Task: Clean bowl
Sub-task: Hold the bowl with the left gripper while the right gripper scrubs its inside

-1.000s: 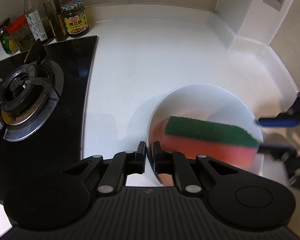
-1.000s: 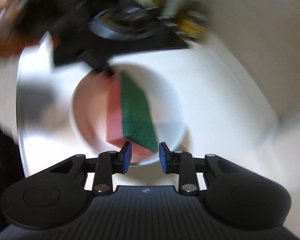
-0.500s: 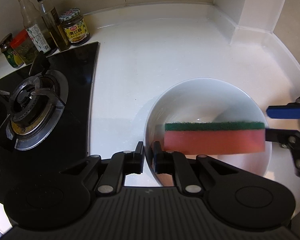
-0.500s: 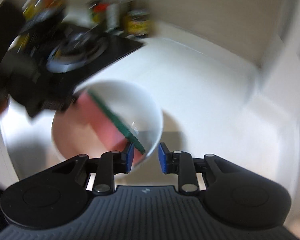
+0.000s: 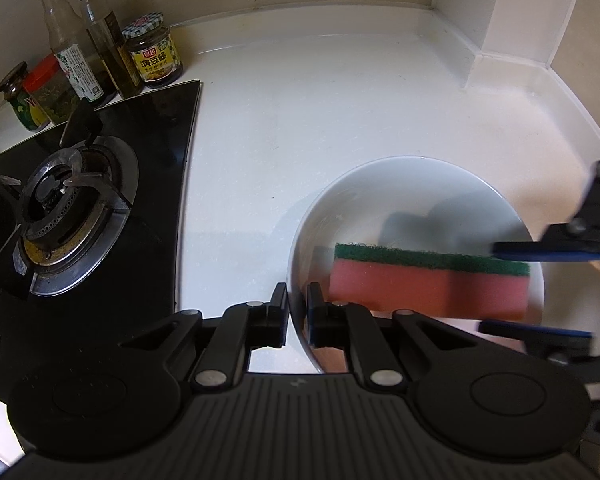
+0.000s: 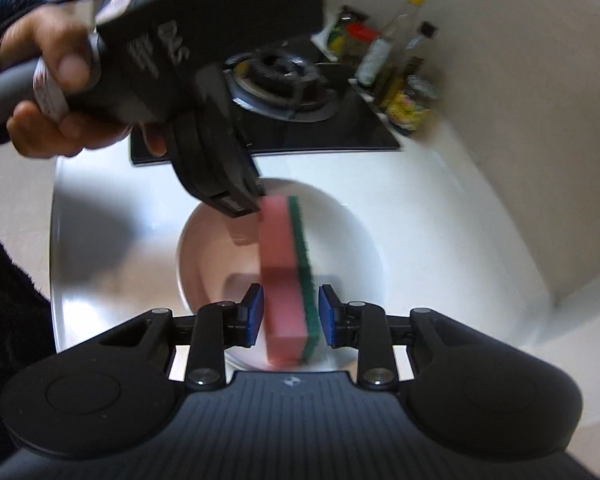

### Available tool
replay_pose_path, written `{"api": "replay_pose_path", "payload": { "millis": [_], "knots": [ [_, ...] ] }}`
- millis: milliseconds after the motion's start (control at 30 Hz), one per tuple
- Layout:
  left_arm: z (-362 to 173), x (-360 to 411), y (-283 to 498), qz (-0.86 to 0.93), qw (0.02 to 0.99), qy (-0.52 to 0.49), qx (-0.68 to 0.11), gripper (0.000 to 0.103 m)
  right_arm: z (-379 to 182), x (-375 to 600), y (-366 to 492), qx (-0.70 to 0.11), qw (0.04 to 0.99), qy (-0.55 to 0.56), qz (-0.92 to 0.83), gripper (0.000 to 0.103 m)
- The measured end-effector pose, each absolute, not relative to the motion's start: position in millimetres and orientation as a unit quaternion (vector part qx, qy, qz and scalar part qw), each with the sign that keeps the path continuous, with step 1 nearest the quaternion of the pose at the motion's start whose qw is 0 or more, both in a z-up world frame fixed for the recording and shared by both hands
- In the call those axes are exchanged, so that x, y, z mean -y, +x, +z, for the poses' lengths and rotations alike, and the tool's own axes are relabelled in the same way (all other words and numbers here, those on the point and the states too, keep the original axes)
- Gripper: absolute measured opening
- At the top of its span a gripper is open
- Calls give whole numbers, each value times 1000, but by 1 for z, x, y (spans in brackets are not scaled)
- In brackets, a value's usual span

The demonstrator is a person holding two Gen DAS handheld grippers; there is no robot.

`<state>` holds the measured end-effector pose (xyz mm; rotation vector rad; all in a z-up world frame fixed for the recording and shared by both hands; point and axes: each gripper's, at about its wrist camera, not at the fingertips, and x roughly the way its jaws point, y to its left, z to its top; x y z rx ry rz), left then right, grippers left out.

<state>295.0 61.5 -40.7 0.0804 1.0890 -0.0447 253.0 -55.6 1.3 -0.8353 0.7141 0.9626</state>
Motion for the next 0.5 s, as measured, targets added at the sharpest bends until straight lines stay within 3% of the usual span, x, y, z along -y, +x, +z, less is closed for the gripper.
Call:
{"api": "replay_pose_path", "payload": {
  "millis": [133,267,367,500],
  "knots": [
    [-41,-63,295,-23,855,35,-518,8,-13,45,255,-323,734,-407,437,27],
    [-42,-71,296,-30,850,14,-526,8,-13,36,237,-257,698,-514,428,25],
    [-43,-72,297,-31,848,10,-529,8,-19,29,214,-152,593,-672,418,25],
    [-43,-72,296,-33,849,7,-528,8,-68,42,193,31,357,-862,358,24]
  ]
}}
